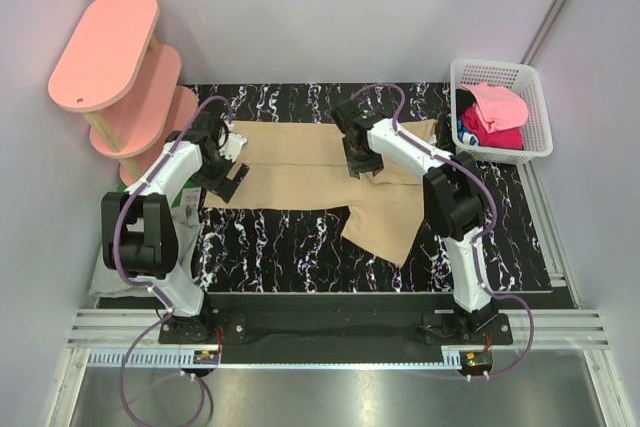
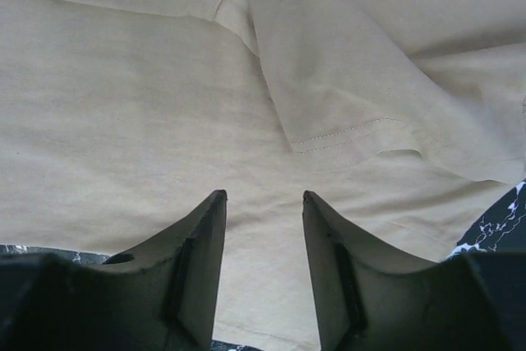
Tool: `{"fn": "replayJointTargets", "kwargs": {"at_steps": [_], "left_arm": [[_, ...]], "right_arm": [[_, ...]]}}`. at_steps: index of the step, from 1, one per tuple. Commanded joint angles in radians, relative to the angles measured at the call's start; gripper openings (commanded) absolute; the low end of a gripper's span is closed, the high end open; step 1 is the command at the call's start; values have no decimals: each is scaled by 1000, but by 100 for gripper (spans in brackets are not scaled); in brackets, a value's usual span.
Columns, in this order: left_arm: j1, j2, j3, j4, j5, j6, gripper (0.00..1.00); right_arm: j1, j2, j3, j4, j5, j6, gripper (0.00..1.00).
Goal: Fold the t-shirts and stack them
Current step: Fold the tshirt
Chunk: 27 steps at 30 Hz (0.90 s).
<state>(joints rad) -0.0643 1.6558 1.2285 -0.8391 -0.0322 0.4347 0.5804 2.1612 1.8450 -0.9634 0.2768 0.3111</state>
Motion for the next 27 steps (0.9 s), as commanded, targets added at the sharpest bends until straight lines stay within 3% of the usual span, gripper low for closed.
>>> {"fn": "replayJointTargets", "kwargs": {"at_steps": [1,5,15,17,18,21,23,24,27], "left_arm": [[1,-34,20,31,20,-2,99],[1,-42,16,34,6,4,99],[1,-31,-9,47,12,7,99],[1,-33,-21,52,5,13,99],[1,-33,-24,57,3,13,99],[1,-31,-31,70,-14,21,99],[1,-22,-31,77,-21,21,99],[3,-19,-31,78,-23,22,99],[3,-5,-37,86,-23,22,99]], "right_arm": [[-14,28,-10,9,19,19,46],[-51,54,-18,17,-24,39,38],[-99,61,-36,34,-51,43,37],[-99,61,-43,37,-67,46,32],[-99,60,-47,38,-76,48,22],[-99,37,-75,40,-111,59,5],[-93,-3,-113,43,-134,69,4],[-88,-20,-130,45,-134,72,5],[-83,-104,-200,43,-130,91,49]]}}
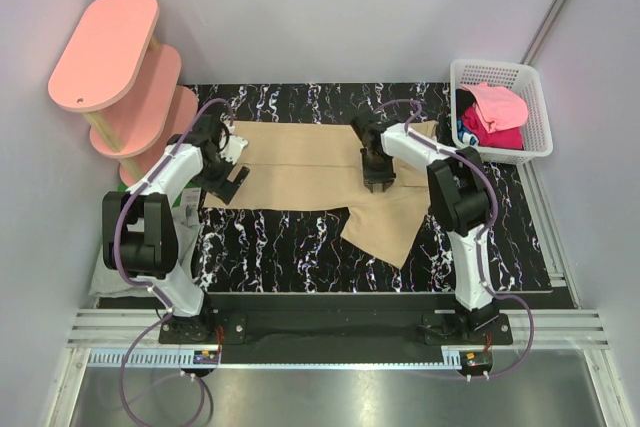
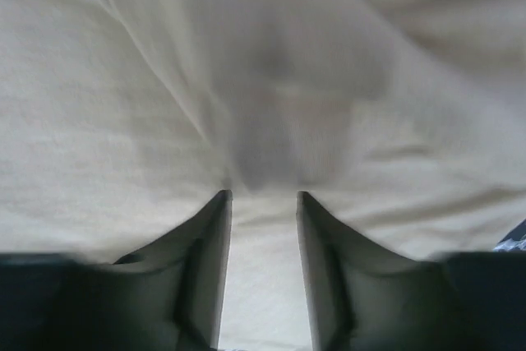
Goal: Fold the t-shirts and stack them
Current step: Fold the tshirt
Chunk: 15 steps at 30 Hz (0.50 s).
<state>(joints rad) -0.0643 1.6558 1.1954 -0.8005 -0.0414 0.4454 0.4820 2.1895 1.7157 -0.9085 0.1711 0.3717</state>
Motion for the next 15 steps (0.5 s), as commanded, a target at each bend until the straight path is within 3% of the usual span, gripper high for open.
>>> {"fn": "replayJointTargets", "kwargs": {"at_steps": [1,2,5,9,15], "left_arm": [[3,-5,-10,49,-15,13,99],[3,-5,-14,55,-17,15,99],[3,-13,-33,66,-20,19,99],[14,-17,-51,70,-26,32,99],[27,-31,-117,92,-35,53,99]], "right_arm": [[15,-189,-112,-13,-7,44,71],[13,-218,-129,-16,1,52,79],[17,-344,-206,-27,-10,84,82],[36,-505,-341,-36,-68,159,81],[66,-782,-671,12,-145,343,76]]}}
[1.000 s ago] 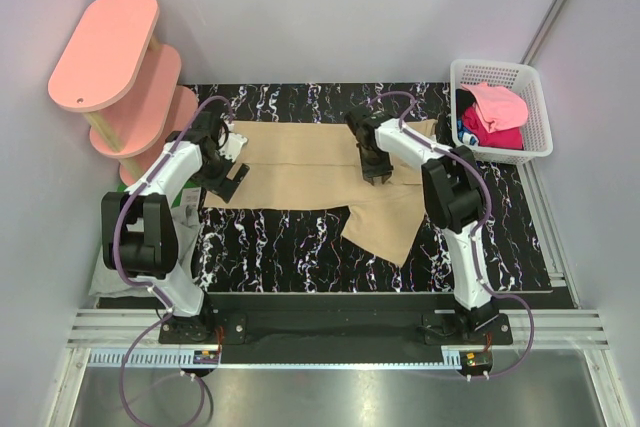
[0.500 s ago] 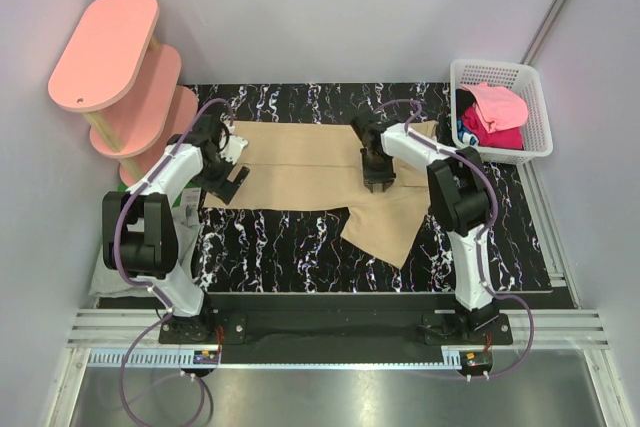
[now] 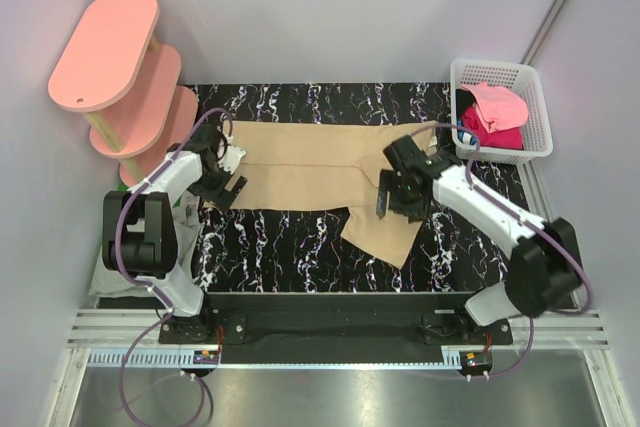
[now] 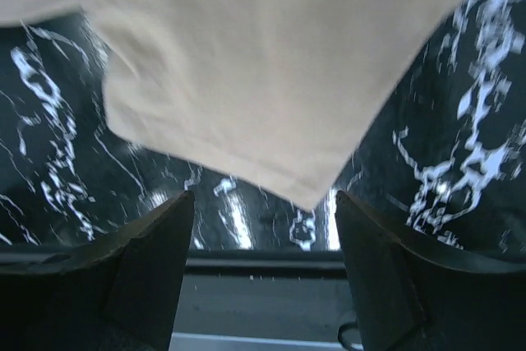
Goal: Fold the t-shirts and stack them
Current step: Fold the tshirt
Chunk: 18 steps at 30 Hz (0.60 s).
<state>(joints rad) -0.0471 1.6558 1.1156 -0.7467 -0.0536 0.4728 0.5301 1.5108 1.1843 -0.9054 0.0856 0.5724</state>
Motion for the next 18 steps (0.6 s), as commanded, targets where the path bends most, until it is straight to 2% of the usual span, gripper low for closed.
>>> {"fn": "replayJointTargets", "kwargs": {"at_steps": [1,6,13,18], "left_arm": [[12,-25,-54,43,-26,26,99],[24,1,-68,81,-37,17,99],[41,81,1,92,-37,1,99],[43,148,49,81,1,-19,89]], "right_arm": [[21,-163,-208,22,-66,168,75],[31,-253,-321,49,-78,207,73],[38,-231,-367,85,-66,204,70],[39,-228,-403,123,-83,219,66]]}}
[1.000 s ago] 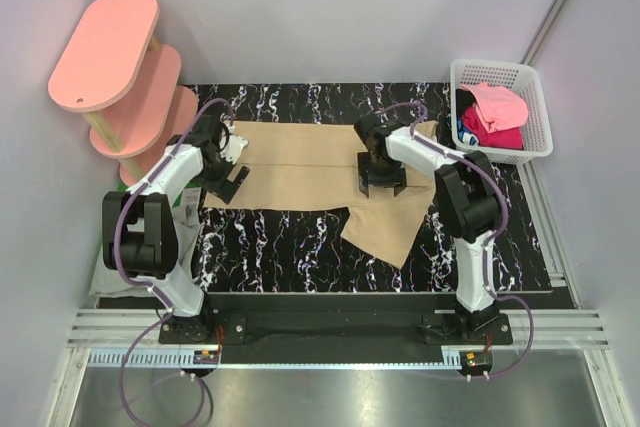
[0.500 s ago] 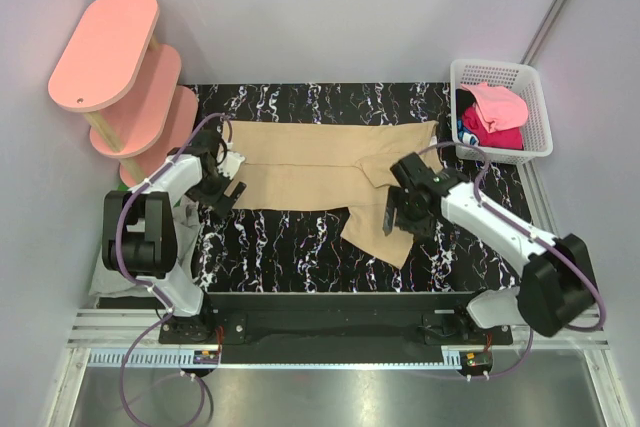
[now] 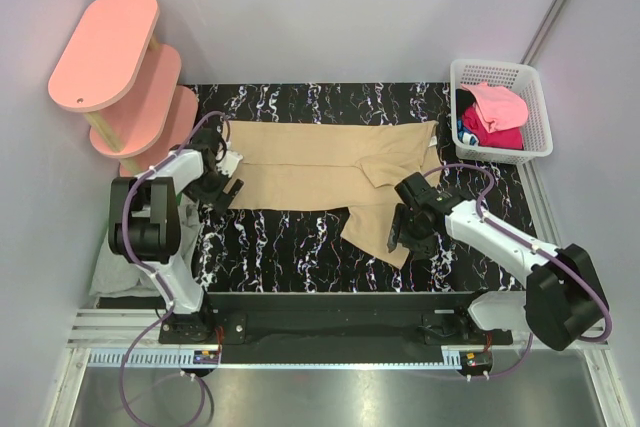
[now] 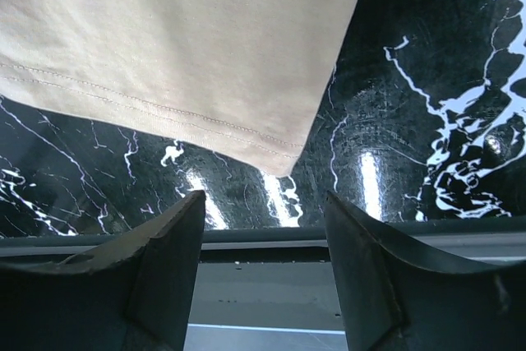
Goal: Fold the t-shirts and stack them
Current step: Fold the tshirt
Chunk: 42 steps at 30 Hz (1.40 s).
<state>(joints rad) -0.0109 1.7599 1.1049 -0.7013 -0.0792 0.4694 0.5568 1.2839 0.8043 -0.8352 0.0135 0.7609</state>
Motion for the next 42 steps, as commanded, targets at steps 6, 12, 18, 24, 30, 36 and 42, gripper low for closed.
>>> {"fn": "replayJointTargets", "kwargs": {"at_steps": [6,12,18,24,30,36,42], "left_arm": [[6,82,81,19,71,-35,82],[6,12,84,-26,111,-38,78],[-3,-53,52,-50,139,-35,79],[-31,-45,10,-53,164,-44,79],[-15,-20,0,-52,159,-48,79],[-3,-51,-14,-50,154,-41,79],[-3,-71,-7,-55,151,-41,79]], "right_arm": [[20,-6,-40,68,-10,32,58],[26,8,-45,77,-10,26,58],[28,18,-50,85,-37,18,57],[28,12,-47,84,-41,11,57],[29,-14,-48,68,-38,14,57],[29,-35,-63,56,-38,14,56],[28,-38,-73,61,-38,15,56]]}}
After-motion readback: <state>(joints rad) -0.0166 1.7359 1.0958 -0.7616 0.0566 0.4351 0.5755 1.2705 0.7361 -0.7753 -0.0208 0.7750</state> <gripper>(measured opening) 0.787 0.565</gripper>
